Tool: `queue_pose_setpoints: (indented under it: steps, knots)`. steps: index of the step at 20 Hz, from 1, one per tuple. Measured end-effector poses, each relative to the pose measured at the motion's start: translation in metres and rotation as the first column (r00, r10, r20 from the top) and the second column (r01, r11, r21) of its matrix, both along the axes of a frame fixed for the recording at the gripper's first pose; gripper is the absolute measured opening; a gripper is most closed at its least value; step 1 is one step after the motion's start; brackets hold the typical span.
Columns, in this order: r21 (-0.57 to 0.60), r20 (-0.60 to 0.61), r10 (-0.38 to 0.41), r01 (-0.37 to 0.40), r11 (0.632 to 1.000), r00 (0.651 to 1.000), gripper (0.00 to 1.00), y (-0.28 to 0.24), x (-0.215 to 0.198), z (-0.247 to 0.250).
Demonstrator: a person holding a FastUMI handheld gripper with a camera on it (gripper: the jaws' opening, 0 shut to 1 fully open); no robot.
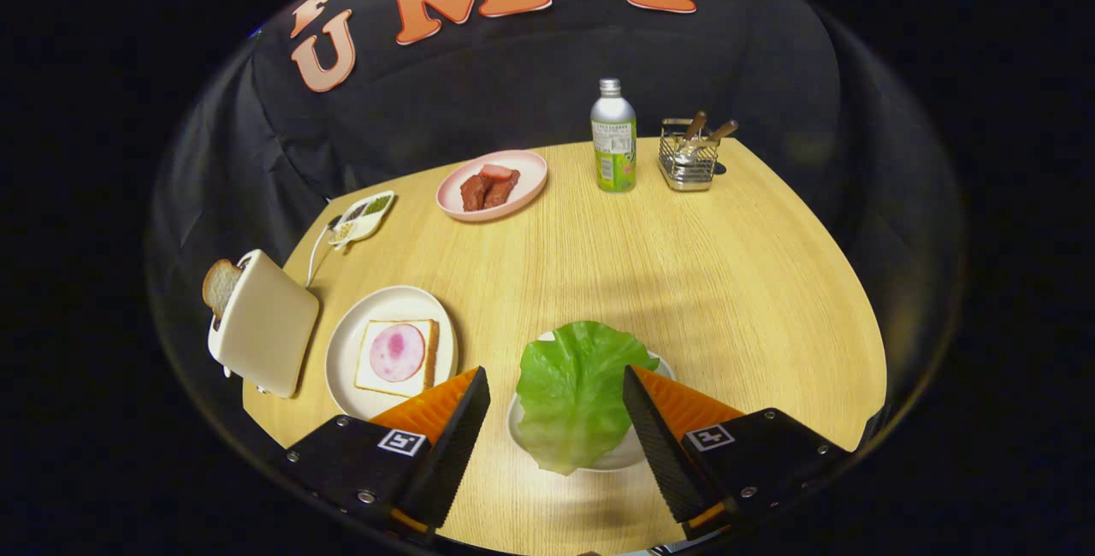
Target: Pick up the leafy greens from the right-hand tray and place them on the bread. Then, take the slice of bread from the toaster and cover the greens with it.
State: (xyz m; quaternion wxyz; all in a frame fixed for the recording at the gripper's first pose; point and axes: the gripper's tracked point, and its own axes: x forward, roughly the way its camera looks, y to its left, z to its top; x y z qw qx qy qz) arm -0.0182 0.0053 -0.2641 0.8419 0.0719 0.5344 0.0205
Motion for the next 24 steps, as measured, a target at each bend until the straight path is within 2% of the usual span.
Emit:
queue_pose_setpoints:
  steps: [7, 10, 13, 14, 18, 19, 20, 21, 22, 23, 24]
  knots:
    - [-0.057, -0.167, 0.043, -0.054, 0.997, 0.985, 0.9, -0.003, -0.014, -0.048]
    - [-0.09, -0.217, 0.018, -0.039, 0.995, 0.976, 0.89, -0.009, -0.014, -0.065]
    - [-0.122, -0.252, 0.001, -0.033, 0.992, 0.968, 0.82, -0.012, -0.017, -0.077]
    - [-0.125, -0.231, -0.003, -0.026, 0.992, 0.973, 0.81, -0.012, -0.012, -0.076]
    - [-0.136, -0.222, -0.003, -0.028, 0.99, 0.975, 0.64, -0.013, -0.011, -0.077]
    - [-0.135, -0.21, -0.006, -0.023, 0.991, 0.978, 0.51, -0.014, -0.01, -0.077]
    - [-0.133, -0.207, -0.01, -0.018, 0.991, 0.978, 0.44, -0.015, -0.01, -0.077]
    - [-0.131, -0.2, -0.02, -0.007, 0.991, 0.98, 0.33, -0.017, -0.01, -0.076]
    - [-0.127, -0.195, -0.034, 0.009, 0.992, 0.98, 0.28, -0.018, -0.009, -0.075]
    - [-0.119, -0.192, -0.046, 0.024, 0.993, 0.98, 0.17, -0.02, -0.008, -0.077]
    - [-0.108, -0.187, -0.056, 0.036, 0.993, 0.981, 0.14, -0.02, -0.008, -0.075]
